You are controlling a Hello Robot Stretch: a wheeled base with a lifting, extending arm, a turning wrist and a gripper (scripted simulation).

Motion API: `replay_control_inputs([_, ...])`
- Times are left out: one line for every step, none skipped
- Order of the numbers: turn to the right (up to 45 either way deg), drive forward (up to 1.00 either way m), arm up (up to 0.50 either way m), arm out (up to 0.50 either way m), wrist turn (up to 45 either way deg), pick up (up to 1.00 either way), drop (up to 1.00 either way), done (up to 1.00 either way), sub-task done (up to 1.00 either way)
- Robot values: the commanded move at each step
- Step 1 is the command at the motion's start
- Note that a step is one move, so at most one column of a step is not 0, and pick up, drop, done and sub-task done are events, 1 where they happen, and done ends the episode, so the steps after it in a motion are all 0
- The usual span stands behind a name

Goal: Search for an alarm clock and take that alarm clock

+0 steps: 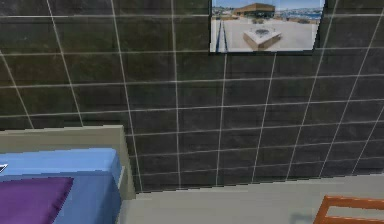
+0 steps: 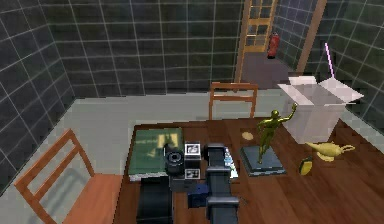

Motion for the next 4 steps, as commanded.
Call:
replay_control_inputs([0.0,0.0,0.0,0.0,3.0,0.0,0.0,0.0,0.0])
replay_control_inputs([0.0,0.0,-0.3,0.0,0.0,0.0,0.0,0.0,0.0])
replay_control_inputs([0.0,0.0,0.0,0.0,0.0,1.0,0.0,0.0,0.0])
replay_control_inputs([0.0,0.0,0.1,0.0,0.0,0.0,0.0,0.0,0.0])
